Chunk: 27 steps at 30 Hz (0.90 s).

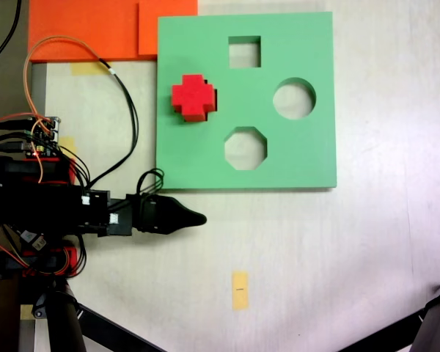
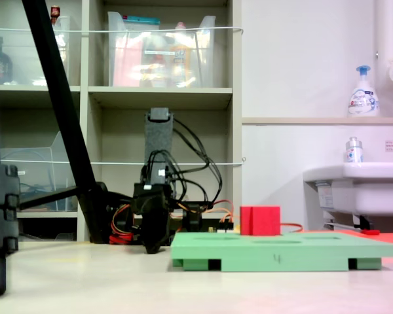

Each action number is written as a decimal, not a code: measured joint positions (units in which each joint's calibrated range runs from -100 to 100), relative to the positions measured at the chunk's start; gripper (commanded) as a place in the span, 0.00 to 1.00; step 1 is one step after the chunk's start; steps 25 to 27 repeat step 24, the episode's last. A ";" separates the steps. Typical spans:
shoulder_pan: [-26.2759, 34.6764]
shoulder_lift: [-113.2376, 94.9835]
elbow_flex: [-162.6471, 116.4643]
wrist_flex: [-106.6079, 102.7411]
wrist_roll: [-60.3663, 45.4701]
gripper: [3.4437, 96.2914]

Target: Put the cross columnar block into the corresponding hole

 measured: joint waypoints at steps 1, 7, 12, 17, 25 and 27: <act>0.10 -3.15 0.10 -2.35 0.00 0.48; 1.07 -20.52 0.59 -24.38 0.05 0.46; 1.12 -20.52 0.49 -24.38 0.05 0.50; 1.12 -20.52 0.49 -24.38 0.05 0.50; 1.12 -20.52 0.49 -24.38 0.05 0.50; 1.12 -20.52 0.49 -24.38 0.05 0.50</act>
